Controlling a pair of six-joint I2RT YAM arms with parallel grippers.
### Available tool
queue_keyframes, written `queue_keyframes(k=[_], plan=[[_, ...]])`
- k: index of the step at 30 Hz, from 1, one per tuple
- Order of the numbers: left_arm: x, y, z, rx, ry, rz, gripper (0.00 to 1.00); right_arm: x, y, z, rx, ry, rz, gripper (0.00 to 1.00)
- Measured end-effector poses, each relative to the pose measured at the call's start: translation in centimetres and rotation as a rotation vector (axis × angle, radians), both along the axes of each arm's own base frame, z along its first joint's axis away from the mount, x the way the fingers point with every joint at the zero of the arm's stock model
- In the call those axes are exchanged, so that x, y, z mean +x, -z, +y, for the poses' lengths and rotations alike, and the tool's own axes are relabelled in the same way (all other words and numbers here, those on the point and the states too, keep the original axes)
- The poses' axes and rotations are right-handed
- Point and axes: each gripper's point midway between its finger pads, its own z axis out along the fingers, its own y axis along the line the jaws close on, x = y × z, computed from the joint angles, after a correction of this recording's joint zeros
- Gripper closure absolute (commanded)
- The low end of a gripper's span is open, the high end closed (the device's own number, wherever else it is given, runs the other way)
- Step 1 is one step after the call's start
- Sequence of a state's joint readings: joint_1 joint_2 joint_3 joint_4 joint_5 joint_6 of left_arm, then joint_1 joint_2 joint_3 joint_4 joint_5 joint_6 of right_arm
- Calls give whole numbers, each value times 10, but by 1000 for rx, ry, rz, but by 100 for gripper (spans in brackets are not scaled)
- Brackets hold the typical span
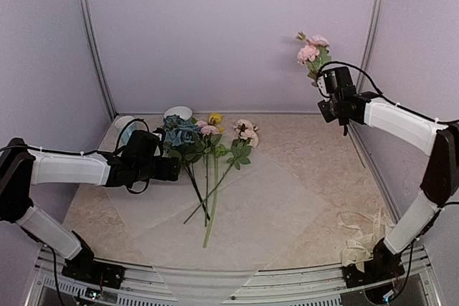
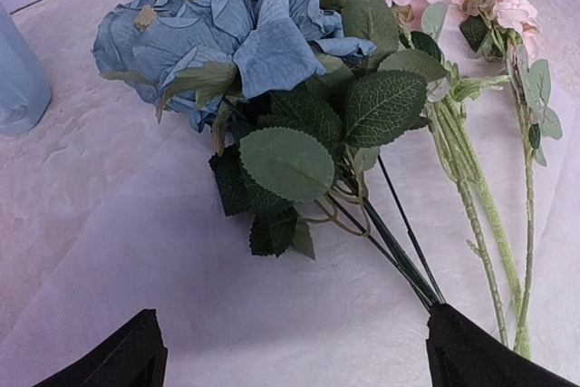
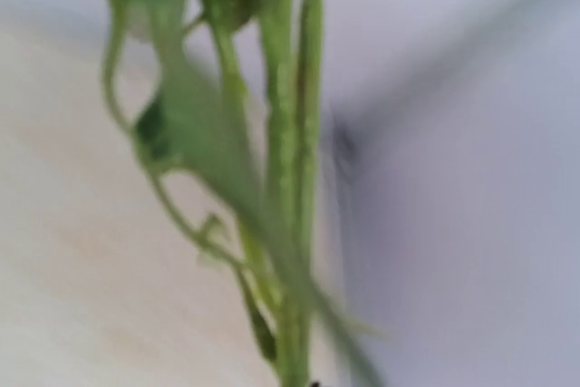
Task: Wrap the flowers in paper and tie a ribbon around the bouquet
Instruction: Pick up the fake flower from the center of the board, then place the fake flower on the flattened wrapping paper, then adjust the fake flower with the flattened wrapping paper.
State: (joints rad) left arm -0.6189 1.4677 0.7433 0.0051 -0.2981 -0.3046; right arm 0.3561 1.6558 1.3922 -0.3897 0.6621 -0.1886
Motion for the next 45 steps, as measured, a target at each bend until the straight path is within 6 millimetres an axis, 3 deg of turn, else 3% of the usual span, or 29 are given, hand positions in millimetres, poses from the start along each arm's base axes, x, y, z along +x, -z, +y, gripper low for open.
queue_keyframes(k=[1, 5, 8, 10, 12, 15, 17, 19, 21, 26, 29, 38, 41, 45], plan=[[0, 0, 0, 0, -1, 0, 2, -11, -28, 29, 63, -87, -93, 100], [0, 1, -1, 2, 1, 1, 2, -48, -100, 134, 512, -481, -303, 100], [-1, 2, -4, 5, 8, 5, 3, -57, -107, 188, 869, -670, -291, 100], [-1, 1, -7, 5, 14, 4, 6, -53, -85, 230, 1093, -731, -177, 100], [-2, 0, -9, 7, 19, 2, 9, -52, -33, 275, 1267, -734, 20, 100], [-6, 2, -13, 15, 31, 6, 17, -67, 54, 326, 1397, -670, 330, 100], [-8, 3, -15, 22, 43, 10, 20, -80, 101, 348, 1422, -606, 489, 100], [-12, 5, -19, 31, 60, 13, 24, -91, 124, 364, 1438, -569, 579, 100], [-17, 8, -22, 38, 79, 20, 30, -98, 129, 376, 1457, -557, 625, 100], [-33, 24, -28, 37, 131, 68, 47, -89, 120, 390, 1505, -546, 629, 71], [-39, 32, -32, 32, 158, 97, 53, -81, 128, 390, 1497, -523, 629, 66], [-65, 71, -57, 63, 286, 211, 57, -68, 143, 366, 1313, -490, 566, 57], [-71, 85, -63, 82, 324, 245, 58, -61, 129, 352, 1214, -501, 508, 57], [-72, 84, -78, 84, 372, 246, 60, -53, 100, 328, 1124, -509, 419, 57]])
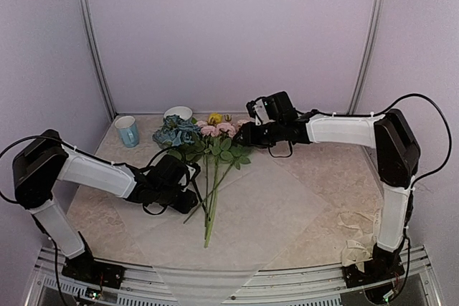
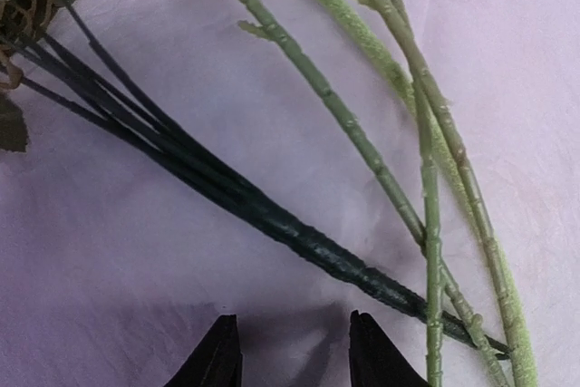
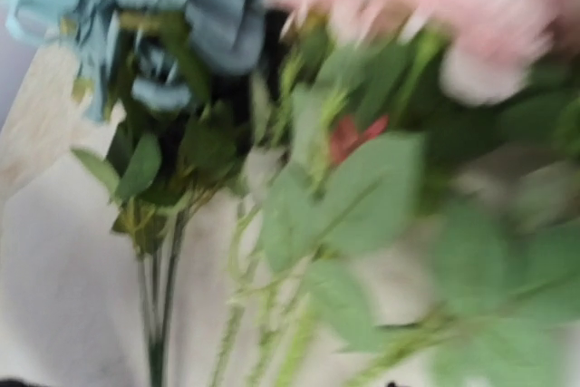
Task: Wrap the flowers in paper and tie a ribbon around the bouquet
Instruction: Adjust the fake flower with the flattened wrapping paper.
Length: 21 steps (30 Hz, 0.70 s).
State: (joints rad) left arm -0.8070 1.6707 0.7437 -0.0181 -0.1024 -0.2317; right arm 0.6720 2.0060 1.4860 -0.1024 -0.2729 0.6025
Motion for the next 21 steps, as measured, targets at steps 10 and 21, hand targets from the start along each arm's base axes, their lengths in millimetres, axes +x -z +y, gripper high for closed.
queue_keyframes(k=[10, 21], plan=[[-19, -2, -23, -5, 110, 12, 60, 26, 21, -85, -223, 125, -5, 46], [-16, -19, -52, -13, 176, -39, 49, 26, 55, -173, -417, 84, 109, 9]])
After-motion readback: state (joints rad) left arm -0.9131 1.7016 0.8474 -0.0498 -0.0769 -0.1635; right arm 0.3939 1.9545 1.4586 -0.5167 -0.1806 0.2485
